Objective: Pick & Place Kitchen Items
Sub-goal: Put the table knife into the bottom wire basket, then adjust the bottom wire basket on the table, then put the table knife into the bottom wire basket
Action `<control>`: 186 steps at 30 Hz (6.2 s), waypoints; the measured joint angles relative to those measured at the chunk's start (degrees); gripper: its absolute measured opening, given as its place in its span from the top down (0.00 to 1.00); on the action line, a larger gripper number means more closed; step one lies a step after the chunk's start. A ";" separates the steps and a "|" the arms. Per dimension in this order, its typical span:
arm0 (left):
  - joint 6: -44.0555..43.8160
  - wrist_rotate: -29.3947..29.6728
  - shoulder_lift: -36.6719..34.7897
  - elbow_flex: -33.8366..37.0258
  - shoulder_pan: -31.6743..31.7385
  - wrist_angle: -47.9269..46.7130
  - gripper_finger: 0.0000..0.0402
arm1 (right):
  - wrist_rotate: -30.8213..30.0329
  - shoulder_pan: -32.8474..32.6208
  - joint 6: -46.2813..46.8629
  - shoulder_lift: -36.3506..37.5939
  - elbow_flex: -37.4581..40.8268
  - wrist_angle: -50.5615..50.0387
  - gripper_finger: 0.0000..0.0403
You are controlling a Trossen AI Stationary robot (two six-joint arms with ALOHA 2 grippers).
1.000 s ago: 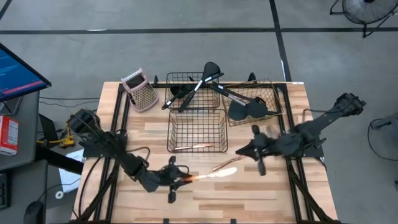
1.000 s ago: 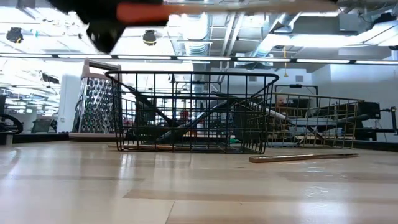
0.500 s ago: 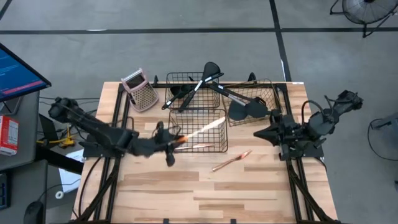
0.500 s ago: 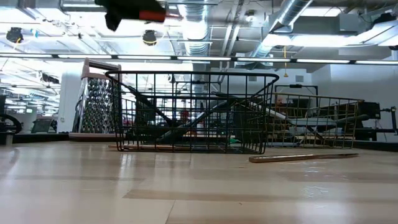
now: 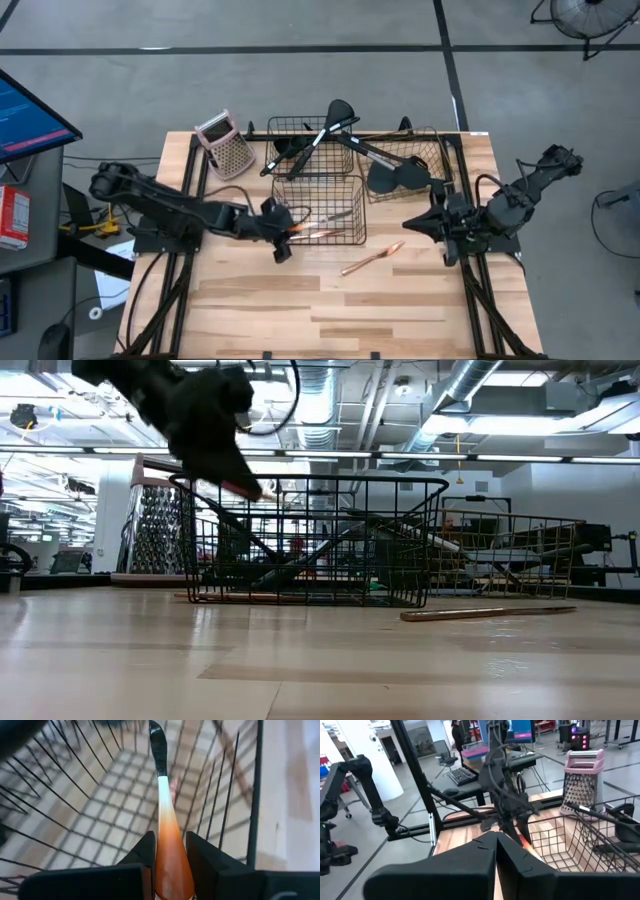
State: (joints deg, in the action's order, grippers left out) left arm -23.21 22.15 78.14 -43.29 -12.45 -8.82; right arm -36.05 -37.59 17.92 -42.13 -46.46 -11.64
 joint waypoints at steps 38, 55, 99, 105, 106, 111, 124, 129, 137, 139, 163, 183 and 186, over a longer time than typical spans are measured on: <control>-9.76 -0.67 -13.03 -3.74 -15.60 4.66 0.77 | 7.31 -1.08 20.29 -8.96 0.02 -29.85 0.97; -31.45 11.52 16.24 -3.65 -24.91 8.92 1.00 | 17.04 2.53 6.52 -35.50 0.00 -7.38 0.99; -13.55 21.62 5.81 -3.69 -29.90 28.26 1.00 | 13.68 7.95 29.55 -39.44 7.81 -32.65 1.00; -12.72 21.52 5.41 -3.69 -29.96 27.96 1.00 | 14.98 8.41 27.59 -45.84 8.22 -24.13 1.00; -12.72 21.34 5.41 -3.69 -30.03 27.92 1.00 | 15.08 8.35 26.94 -46.78 8.11 -22.11 1.00; -12.64 20.88 5.41 -3.69 -30.07 27.77 1.00 | 16.54 6.63 25.69 -50.57 4.77 -17.90 1.00; -12.80 19.49 5.48 -0.29 -30.07 27.72 0.90 | 20.64 4.38 12.08 -49.33 -2.03 -3.97 1.00; -9.16 17.65 9.82 0.02 -29.01 29.85 0.73 | 17.12 2.74 14.72 -44.28 -2.14 -6.70 1.00; -10.03 16.90 26.02 -3.28 -28.00 39.43 0.58 | 8.57 -0.24 20.29 -35.66 -2.19 -12.76 1.00; -9.90 17.19 29.20 -5.06 -27.49 39.51 0.59 | 7.05 -0.71 20.93 -33.34 -2.19 -13.85 1.00; -8.56 18.36 38.74 -8.43 -16.91 44.39 0.35 | 5.94 0.05 21.14 -25.02 -2.21 -18.91 1.00; -5.23 14.98 46.58 -15.56 -17.68 45.08 0.41 | 6.16 0.05 22.17 -25.02 -2.21 -19.26 1.00; -3.74 15.41 46.00 -15.36 -17.68 44.71 0.41 | 6.16 0.05 22.24 -25.02 -2.21 -19.25 1.00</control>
State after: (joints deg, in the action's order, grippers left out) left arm -26.95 37.56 124.13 -58.65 -30.13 35.89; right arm -29.89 -37.54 40.16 -67.16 -48.66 -30.88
